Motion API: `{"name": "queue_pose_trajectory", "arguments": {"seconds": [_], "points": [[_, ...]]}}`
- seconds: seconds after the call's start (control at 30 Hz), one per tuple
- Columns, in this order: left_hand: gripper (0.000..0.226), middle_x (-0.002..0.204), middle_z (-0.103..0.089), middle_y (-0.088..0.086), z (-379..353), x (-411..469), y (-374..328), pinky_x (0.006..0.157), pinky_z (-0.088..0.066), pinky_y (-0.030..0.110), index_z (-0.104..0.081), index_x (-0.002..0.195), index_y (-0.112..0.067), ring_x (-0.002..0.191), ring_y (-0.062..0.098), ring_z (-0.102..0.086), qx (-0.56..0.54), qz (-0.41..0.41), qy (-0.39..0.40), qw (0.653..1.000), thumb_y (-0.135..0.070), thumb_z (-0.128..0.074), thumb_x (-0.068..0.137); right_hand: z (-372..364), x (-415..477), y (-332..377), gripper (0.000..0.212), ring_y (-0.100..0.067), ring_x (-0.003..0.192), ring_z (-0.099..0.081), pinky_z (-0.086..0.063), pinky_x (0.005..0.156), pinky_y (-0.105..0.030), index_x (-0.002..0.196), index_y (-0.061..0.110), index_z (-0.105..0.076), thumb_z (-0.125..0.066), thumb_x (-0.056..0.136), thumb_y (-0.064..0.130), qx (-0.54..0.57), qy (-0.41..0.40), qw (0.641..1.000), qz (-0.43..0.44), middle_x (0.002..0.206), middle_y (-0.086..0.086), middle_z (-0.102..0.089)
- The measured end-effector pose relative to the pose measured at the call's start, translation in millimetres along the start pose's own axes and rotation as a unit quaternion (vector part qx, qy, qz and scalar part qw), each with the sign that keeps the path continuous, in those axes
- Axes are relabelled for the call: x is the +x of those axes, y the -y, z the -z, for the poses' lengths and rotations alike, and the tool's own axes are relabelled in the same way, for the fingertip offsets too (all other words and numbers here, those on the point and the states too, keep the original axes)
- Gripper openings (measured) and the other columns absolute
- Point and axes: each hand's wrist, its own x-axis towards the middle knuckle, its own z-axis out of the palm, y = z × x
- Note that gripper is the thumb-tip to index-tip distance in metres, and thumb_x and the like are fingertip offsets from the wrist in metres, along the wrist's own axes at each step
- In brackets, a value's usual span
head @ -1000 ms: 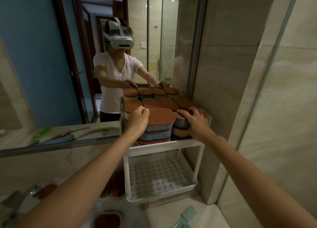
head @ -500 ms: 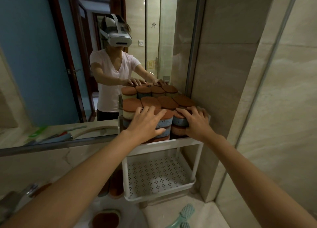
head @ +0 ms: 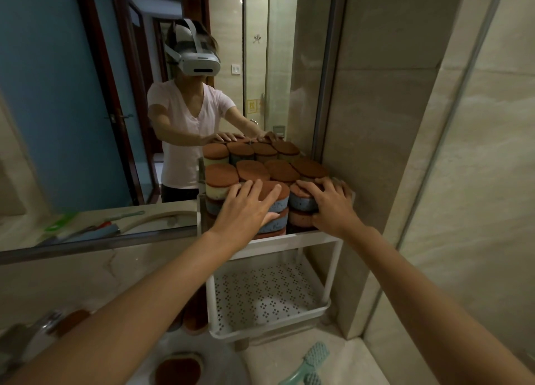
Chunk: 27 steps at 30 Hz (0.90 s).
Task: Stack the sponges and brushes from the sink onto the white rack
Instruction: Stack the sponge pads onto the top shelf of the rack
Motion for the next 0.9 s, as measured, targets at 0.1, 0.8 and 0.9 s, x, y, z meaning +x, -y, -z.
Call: {"name": "queue_pose_trajectory", "arguments": {"seconds": [0.1,0.8,0.9], "points": [[0.062,0.099,-0.071,0.017,1.3,-2.5,-1.9,0.073,-0.056,0.035,-0.066,0.114,-0.015,0.088,0.031,-0.069,0.002,-0.003,-0.003,1.000,-0.049,-0.077,0.064,-0.6,0.6,0.3,0.071,-0.035,0.138,-0.021,-0.007,0.117,-0.049,0.144,0.032,-0.026,-0.059,0.082,0.036,0.000,-0.002,1.000,-0.002,0.147,-0.013,-0.027],[0.042,0.139,-0.047,0.008,52.4,-26.5,15.2,0.116,-0.020,0.041,-0.041,0.138,-0.013,0.133,0.024,-0.038,-0.255,0.158,-0.037,0.953,-0.021,-0.039,0.097,-38.8,-24.4,71.2,0.039,-0.033,0.118,-0.038,-0.036,0.102,-0.046,0.110,0.000,-0.053,-0.036,0.075,0.002,0.064,-0.353,0.925,0.121,0.114,-0.027,-0.056],[0.034,0.126,-0.055,0.010,61.2,-62.7,41.9,0.098,-0.037,0.032,-0.052,0.128,-0.008,0.118,0.025,-0.050,-0.313,0.245,-0.075,0.914,-0.015,-0.040,0.097,-57.3,-47.4,117.7,0.034,-0.030,0.104,-0.046,-0.042,0.090,-0.035,0.108,0.005,-0.047,-0.037,0.077,-0.002,0.154,-0.331,0.907,0.210,0.107,-0.027,-0.057]]}}
